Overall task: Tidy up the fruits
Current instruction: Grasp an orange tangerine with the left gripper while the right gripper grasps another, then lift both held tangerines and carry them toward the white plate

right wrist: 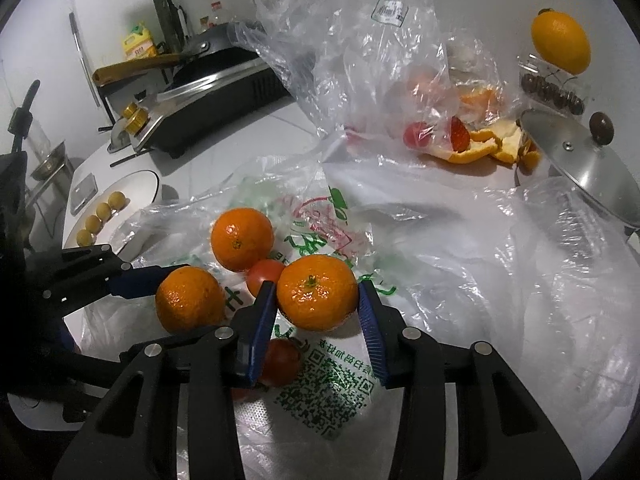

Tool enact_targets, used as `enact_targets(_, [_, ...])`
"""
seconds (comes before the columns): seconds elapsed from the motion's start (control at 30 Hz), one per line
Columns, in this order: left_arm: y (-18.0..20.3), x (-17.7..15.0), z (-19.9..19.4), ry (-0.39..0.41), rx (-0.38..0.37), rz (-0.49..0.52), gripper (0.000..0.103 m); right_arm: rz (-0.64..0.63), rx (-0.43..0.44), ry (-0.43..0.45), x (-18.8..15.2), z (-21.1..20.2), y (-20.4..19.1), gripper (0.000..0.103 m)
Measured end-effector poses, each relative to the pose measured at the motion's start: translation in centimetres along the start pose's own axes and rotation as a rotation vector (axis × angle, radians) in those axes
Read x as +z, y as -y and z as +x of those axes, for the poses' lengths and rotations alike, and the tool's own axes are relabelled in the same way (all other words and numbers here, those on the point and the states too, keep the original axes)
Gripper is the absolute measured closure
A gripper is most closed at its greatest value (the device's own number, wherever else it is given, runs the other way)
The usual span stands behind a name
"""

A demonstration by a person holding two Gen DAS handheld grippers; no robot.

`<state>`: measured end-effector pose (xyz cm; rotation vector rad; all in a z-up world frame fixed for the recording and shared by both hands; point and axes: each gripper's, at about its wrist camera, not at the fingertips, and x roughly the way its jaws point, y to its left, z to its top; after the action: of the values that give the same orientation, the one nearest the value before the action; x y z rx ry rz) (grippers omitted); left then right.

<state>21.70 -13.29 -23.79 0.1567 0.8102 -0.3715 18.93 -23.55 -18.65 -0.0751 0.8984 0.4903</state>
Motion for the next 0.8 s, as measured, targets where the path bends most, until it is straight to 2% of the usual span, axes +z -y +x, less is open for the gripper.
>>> enact_targets(0.4, [-0.4,-0.1,-4.3,0.072,0.014,-0.003,0.058,-0.017,-0.01,0.061,0.8,-2.8,-1.6,0.059])
enact_targets(0.8, [-3.4,-2.2,-8.7,0.122,0.062,-0.042,0.058,-0.031,-0.009,0.106,1.6,-4.9,-4.5,0.059])
